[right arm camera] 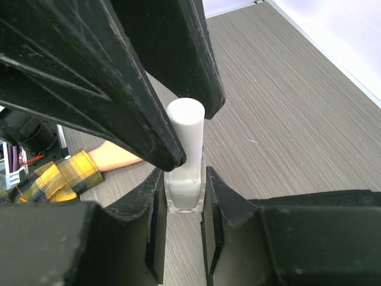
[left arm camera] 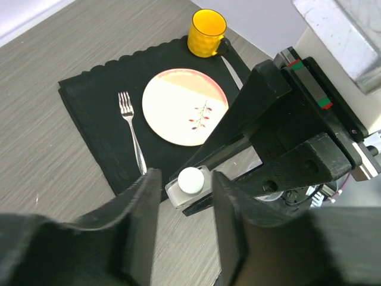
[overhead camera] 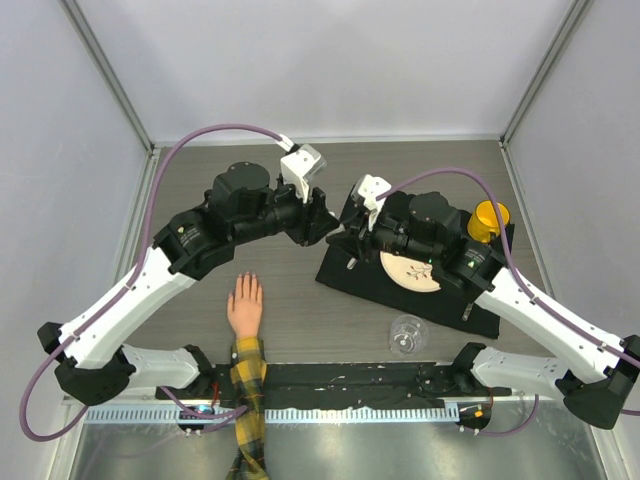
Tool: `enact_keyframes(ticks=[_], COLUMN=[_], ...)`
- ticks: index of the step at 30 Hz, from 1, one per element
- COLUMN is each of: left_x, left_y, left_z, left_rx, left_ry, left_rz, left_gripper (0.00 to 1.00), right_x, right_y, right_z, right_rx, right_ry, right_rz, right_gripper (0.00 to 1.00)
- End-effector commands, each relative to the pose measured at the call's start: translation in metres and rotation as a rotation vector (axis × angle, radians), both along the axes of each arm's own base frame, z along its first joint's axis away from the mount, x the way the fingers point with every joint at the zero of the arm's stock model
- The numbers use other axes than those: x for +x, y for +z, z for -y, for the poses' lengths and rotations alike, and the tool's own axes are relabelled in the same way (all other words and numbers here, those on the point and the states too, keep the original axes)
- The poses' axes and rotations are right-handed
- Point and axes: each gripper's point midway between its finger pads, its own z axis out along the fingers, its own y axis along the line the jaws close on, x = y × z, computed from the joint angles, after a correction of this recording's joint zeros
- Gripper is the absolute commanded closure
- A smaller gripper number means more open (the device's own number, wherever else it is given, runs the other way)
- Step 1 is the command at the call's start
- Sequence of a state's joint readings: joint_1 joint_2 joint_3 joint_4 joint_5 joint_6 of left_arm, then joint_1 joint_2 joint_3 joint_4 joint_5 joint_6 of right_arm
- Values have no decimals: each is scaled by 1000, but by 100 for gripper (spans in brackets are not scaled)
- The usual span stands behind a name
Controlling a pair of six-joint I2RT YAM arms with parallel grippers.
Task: Paint the nails
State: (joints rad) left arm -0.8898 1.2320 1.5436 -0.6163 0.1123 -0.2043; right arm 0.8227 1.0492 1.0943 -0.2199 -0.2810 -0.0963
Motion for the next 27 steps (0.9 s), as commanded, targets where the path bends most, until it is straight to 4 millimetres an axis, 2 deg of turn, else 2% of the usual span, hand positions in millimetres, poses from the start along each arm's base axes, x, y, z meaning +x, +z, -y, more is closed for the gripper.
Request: enact_keyframes(ticks=[1, 7, 10, 11, 15, 18, 19, 22, 23, 27], left_x=[-9, -13, -13, -12, -9, -6, -5, -2, 0, 9], left_y=[15, 14, 14, 15, 14, 11, 12, 11, 10, 6], left_z=[4, 10, 11, 11, 8, 6, 6, 3, 1, -5], left_rx=[-27, -25, -21, -24, -6, 12, 12, 23, 27, 57], left_ry=[-54, -91, -95, -92, -77, -62, -56, -39, -22, 29], left_rz=[11, -6, -5, -3, 13, 14, 16, 18, 22, 36], left_gripper=[60, 70, 86, 100, 100, 100, 100, 100, 100, 100], right_x=[-5, -9, -11, -11, -10, -9, -7, -4, -3, 5], right_y=[30, 29, 29, 27, 25, 23, 22, 20, 19, 8], right_z=[-4, -4, -4, -4, -4, -3, -2, -1, 0, 9], right_rx=[52, 60, 58, 55, 56, 52, 54, 52, 53, 21], right_ry=[40, 66, 72, 74, 64, 57, 45, 25, 16, -53], right_rz=[64, 87, 90, 87, 83, 79, 77, 75, 77, 54], right_gripper=[100, 100, 100, 100, 98, 86, 75, 65, 56, 43])
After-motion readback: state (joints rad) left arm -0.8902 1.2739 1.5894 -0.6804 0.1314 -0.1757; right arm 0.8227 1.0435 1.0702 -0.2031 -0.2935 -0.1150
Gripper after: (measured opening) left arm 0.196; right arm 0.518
